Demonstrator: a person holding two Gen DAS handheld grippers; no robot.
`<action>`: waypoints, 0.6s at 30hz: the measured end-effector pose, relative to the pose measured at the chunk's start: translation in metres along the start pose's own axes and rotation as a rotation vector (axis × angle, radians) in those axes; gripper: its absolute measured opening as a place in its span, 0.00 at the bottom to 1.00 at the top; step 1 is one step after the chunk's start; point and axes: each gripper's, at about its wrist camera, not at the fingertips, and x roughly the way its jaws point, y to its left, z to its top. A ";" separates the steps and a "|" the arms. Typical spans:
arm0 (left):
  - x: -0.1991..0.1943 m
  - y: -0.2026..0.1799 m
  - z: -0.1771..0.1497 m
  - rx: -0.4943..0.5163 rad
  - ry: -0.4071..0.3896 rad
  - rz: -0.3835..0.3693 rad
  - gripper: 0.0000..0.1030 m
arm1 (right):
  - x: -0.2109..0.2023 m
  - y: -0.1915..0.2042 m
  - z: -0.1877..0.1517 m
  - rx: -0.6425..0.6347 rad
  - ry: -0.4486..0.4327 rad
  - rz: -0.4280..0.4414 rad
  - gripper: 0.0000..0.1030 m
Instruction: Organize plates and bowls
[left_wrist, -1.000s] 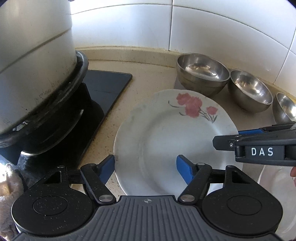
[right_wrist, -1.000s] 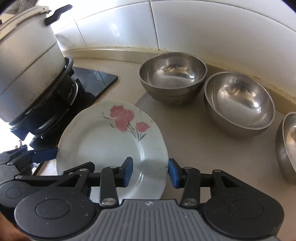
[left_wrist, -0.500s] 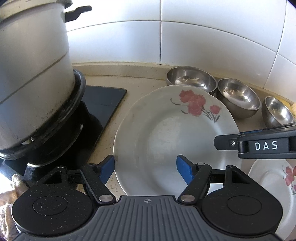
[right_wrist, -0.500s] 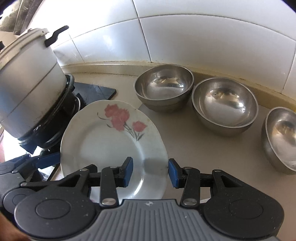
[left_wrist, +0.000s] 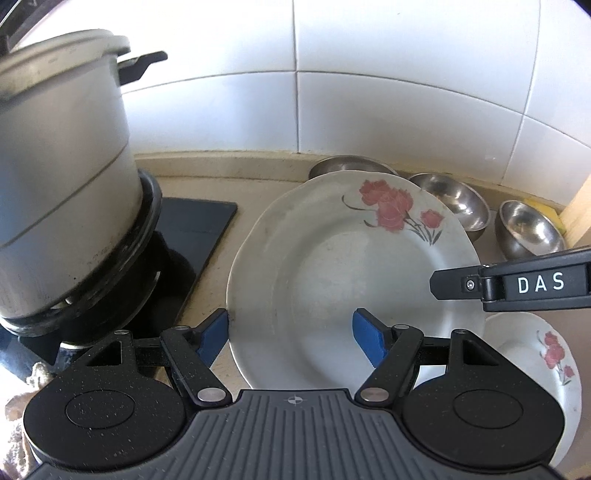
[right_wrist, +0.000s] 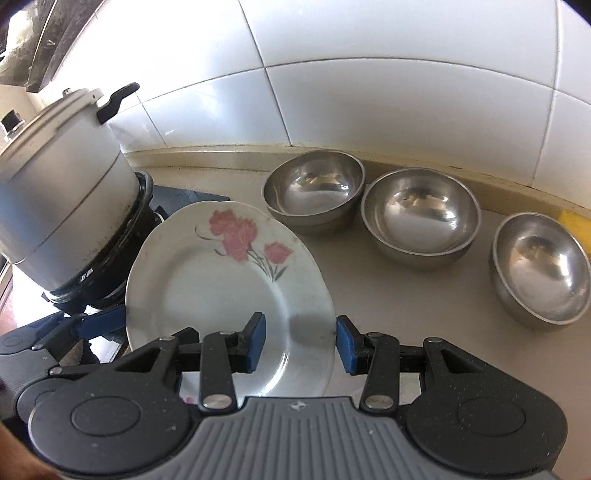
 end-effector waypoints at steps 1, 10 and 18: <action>-0.002 -0.002 0.000 0.006 -0.003 -0.005 0.69 | -0.004 -0.001 -0.001 0.003 -0.005 -0.003 0.25; -0.017 -0.030 -0.003 0.081 -0.030 -0.057 0.69 | -0.040 -0.012 -0.020 0.058 -0.033 -0.060 0.25; -0.030 -0.059 -0.007 0.145 -0.051 -0.105 0.69 | -0.072 -0.026 -0.039 0.132 -0.058 -0.123 0.25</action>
